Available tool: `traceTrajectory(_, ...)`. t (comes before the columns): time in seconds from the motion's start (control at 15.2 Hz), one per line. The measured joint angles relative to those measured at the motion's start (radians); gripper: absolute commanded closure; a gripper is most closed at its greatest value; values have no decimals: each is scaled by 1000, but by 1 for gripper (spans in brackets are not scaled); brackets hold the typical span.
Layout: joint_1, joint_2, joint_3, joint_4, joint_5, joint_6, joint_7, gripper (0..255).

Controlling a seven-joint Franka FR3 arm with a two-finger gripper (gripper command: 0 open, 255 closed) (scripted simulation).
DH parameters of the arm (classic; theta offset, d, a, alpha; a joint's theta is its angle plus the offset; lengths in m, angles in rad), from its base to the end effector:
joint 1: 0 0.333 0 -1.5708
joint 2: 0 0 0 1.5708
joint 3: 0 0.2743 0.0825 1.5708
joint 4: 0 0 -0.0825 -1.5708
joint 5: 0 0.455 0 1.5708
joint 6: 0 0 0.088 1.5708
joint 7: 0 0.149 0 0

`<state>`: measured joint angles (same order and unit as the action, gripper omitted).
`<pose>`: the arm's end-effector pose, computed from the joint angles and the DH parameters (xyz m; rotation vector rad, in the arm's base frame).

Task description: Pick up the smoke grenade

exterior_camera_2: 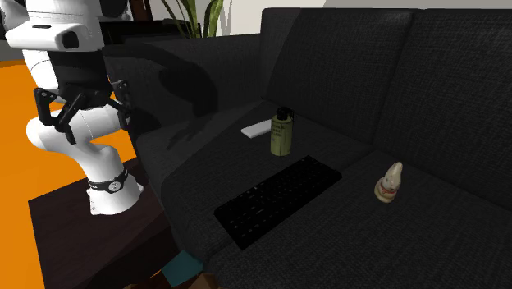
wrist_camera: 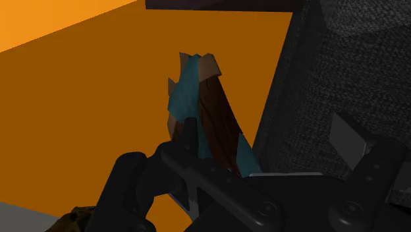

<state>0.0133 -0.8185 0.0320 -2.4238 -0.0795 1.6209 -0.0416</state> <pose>0.4041 0.0067 0.5004 3.0362 0.1220 0.0228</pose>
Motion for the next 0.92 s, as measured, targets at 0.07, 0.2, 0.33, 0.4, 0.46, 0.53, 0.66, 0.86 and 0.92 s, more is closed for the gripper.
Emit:
traceTrajectory(0.07, 0, 0, 0, 0, 0, 0, 0, 0)
traceTrajectory(0.2, 10, 12, 19, 1, 19, 8, 21, 0)
traceTrajectory(0.33, 26, 42, 52, 18, 47, 20, 55, 0)
traceTrajectory(0.4, 33, 69, 70, 28, 62, 35, 74, 0)
traceTrajectory(0.46, 42, 84, 89, 35, 77, 43, 94, 0)
traceTrajectory(0.53, 50, 102, 107, 48, 92, 48, 114, 0)
traceTrajectory(0.66, 64, 144, 141, 82, 118, 57, 150, 0)
traceTrajectory(0.86, 84, 206, 194, 114, 152, 89, 206, 0)
traceTrajectory(0.92, 87, 232, 206, 142, 159, 87, 219, 0)
